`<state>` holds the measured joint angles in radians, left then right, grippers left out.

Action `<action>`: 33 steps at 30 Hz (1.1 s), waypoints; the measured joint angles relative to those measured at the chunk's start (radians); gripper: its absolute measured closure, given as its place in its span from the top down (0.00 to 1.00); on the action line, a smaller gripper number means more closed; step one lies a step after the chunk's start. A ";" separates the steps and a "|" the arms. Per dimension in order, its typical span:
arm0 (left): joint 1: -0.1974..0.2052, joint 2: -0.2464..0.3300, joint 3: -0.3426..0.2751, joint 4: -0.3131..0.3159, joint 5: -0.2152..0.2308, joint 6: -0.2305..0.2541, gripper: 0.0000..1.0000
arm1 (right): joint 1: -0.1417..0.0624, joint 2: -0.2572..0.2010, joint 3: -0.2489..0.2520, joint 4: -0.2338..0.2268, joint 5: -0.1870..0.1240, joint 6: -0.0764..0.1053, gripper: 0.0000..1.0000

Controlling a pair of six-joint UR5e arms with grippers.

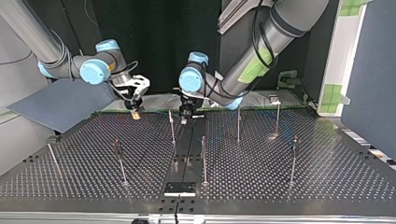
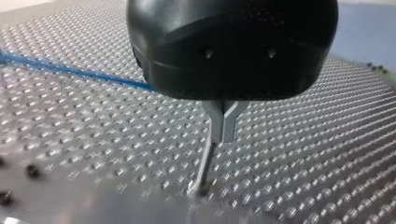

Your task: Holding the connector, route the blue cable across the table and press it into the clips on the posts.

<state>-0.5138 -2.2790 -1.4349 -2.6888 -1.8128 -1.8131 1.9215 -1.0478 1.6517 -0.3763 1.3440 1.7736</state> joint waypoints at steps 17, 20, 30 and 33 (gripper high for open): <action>0.088 0.000 0.021 -0.019 0.071 -0.001 0.04 | -0.033 0.050 -0.060 -0.019 -0.019 0.007 0.00; 0.086 0.000 0.022 -0.023 0.071 0.000 0.20 | -0.038 0.051 -0.071 -0.020 -0.029 0.007 0.00; 0.077 0.001 0.023 -0.042 0.070 0.001 0.78 | -0.055 0.054 -0.091 -0.021 -0.054 0.007 0.00; 0.072 0.002 0.025 -0.057 0.070 -0.001 0.83 | -0.056 0.054 -0.091 -0.021 -0.056 0.006 0.00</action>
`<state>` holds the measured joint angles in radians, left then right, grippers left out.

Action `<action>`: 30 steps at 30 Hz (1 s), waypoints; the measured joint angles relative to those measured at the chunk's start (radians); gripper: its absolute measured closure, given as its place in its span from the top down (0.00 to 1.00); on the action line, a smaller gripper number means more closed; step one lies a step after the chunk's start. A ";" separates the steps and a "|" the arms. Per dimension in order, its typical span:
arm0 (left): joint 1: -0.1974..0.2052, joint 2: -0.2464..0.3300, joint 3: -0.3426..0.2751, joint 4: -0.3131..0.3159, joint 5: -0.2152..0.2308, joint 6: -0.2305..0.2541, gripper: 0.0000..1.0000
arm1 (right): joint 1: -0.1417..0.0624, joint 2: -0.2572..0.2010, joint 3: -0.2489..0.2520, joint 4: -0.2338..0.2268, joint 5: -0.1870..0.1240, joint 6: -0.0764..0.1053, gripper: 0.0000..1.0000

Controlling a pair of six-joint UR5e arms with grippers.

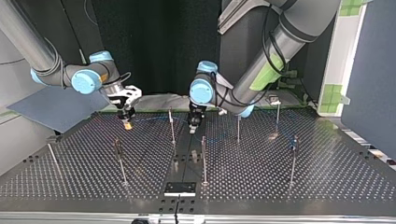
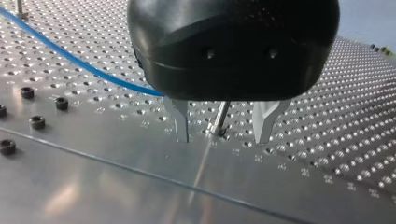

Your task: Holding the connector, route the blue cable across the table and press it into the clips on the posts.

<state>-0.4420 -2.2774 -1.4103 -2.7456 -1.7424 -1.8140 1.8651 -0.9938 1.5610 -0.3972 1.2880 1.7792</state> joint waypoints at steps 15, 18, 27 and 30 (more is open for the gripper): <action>-0.075 0.050 0.007 -0.101 -0.076 0.047 1.00 | 0.004 0.000 0.000 0.007 -0.002 -0.001 0.00; -0.102 0.056 0.005 -0.130 -0.104 0.046 1.00 | 0.004 0.000 0.000 0.007 -0.002 0.000 0.00; -0.126 0.110 -0.065 -0.168 -0.138 0.044 1.00 | 0.004 -0.001 0.000 0.008 -0.002 0.002 0.00; -0.141 0.126 -0.097 -0.158 -0.138 0.045 1.00 | 0.002 -0.001 0.000 0.009 -0.003 0.002 0.00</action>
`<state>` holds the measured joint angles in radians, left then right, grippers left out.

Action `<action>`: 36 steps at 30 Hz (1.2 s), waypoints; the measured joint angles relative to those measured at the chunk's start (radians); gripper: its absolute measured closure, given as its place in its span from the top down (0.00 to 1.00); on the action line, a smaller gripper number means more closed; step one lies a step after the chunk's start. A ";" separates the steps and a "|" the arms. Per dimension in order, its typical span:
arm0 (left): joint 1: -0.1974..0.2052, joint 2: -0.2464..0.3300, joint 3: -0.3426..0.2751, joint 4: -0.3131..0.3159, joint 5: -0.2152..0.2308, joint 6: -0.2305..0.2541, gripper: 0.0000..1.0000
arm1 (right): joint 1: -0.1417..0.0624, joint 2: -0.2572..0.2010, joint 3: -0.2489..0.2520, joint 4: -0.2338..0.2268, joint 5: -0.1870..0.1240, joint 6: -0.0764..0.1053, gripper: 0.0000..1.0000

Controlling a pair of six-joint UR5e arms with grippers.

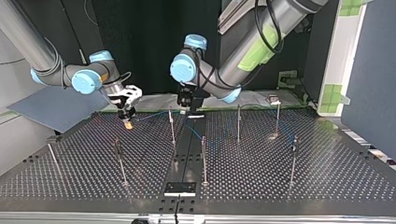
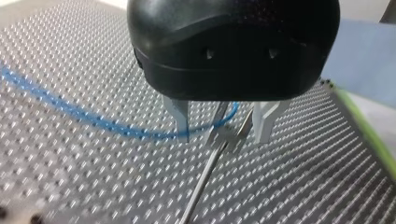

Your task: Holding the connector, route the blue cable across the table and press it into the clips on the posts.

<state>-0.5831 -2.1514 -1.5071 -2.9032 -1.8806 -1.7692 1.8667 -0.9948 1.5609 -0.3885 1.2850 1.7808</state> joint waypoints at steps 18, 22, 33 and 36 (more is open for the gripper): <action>-0.137 0.003 0.014 0.094 -0.029 -0.061 1.00 | -0.037 -0.010 0.000 0.069 -0.001 -0.013 0.00; -0.143 -0.018 0.053 0.069 -0.031 -0.067 1.00 | -0.047 -0.035 0.001 0.074 -0.001 -0.004 0.00; -0.165 -0.117 0.157 -0.001 -0.074 -0.096 1.00 | -0.061 -0.099 0.010 0.077 -0.001 0.014 0.00; -0.165 -0.144 0.185 -0.003 -0.079 -0.102 1.00 | -0.061 -0.099 0.013 0.077 -0.001 0.014 0.00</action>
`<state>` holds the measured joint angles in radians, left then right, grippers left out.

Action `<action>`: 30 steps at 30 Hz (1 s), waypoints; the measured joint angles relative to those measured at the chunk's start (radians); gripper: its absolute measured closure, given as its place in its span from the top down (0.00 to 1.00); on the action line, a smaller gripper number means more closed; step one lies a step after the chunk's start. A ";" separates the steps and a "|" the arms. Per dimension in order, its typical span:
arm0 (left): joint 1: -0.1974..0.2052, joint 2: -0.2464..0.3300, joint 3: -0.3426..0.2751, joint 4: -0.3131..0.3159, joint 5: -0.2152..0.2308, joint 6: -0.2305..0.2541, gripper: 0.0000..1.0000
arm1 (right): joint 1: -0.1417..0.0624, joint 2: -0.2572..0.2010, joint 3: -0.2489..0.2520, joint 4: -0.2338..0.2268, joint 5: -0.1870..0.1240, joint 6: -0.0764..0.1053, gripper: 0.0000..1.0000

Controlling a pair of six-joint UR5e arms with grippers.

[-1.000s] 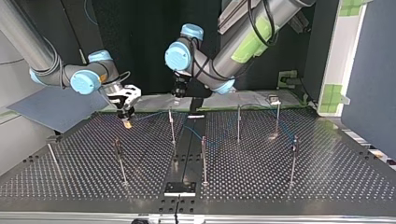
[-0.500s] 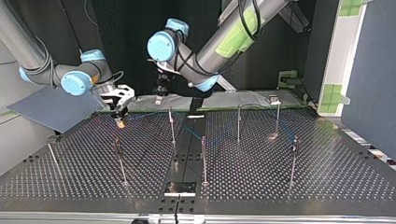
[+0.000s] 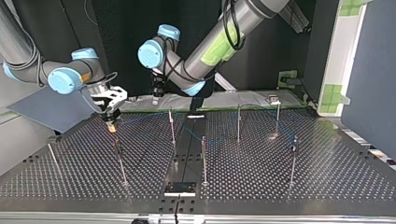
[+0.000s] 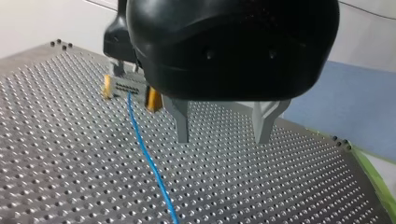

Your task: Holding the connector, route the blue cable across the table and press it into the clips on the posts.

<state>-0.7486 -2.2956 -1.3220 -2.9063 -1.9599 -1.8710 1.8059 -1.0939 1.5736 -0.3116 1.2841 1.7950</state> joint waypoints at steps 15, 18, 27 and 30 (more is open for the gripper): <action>-0.009 -0.034 0.095 0.026 -0.087 -0.028 1.00 | 0.000 0.001 0.014 -0.003 0.000 0.001 0.00; -0.012 -0.035 0.095 0.026 -0.081 -0.032 1.00 | -0.001 0.001 0.014 -0.004 0.000 0.002 0.00; -0.027 -0.085 0.131 0.029 -0.075 -0.060 1.00 | -0.001 0.001 0.014 -0.006 -0.004 0.002 0.00; -0.028 -0.100 0.157 0.043 -0.097 -0.068 1.00 | -0.001 0.001 0.014 -0.006 -0.008 0.002 0.00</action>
<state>-0.7765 -2.3952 -1.1653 -2.8636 -2.0565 -1.9394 1.8047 -1.0932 1.5874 -0.3177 1.2757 1.7970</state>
